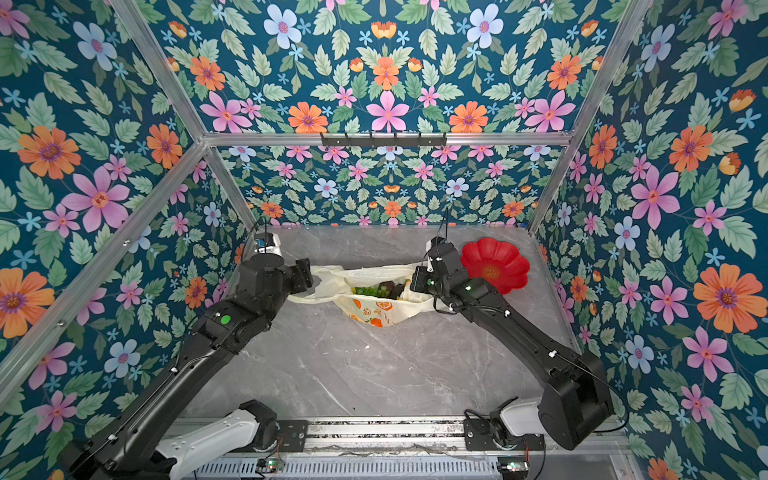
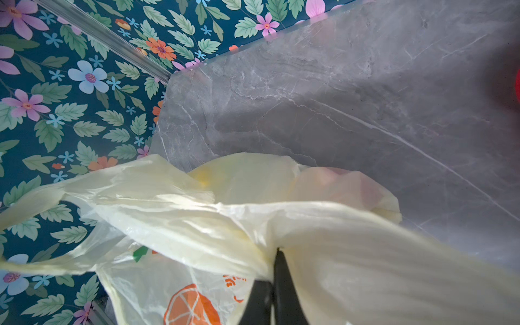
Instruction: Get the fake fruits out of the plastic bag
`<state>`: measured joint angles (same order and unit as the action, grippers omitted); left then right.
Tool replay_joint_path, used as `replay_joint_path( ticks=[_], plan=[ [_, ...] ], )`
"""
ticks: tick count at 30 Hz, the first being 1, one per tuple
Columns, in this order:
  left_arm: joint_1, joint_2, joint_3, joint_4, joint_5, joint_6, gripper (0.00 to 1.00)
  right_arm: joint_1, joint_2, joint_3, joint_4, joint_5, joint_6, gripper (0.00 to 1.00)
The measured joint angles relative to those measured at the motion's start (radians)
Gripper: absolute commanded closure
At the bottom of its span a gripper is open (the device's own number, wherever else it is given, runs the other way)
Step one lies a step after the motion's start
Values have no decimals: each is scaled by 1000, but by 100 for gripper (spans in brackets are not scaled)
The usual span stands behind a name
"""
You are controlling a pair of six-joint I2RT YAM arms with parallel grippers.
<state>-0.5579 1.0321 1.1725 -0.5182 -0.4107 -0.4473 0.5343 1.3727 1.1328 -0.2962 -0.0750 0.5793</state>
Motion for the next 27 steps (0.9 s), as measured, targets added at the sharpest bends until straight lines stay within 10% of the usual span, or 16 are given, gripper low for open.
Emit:
replay_joint_path(
  ticks=[10,27],
  plan=[
    [-284,108,-4,113,154,-68,28,21,10,9,-13,37,-7,100],
    [-285,390,-39,130,118,-181,18,44,2,-31,-19,60,-18,100]
  ],
)
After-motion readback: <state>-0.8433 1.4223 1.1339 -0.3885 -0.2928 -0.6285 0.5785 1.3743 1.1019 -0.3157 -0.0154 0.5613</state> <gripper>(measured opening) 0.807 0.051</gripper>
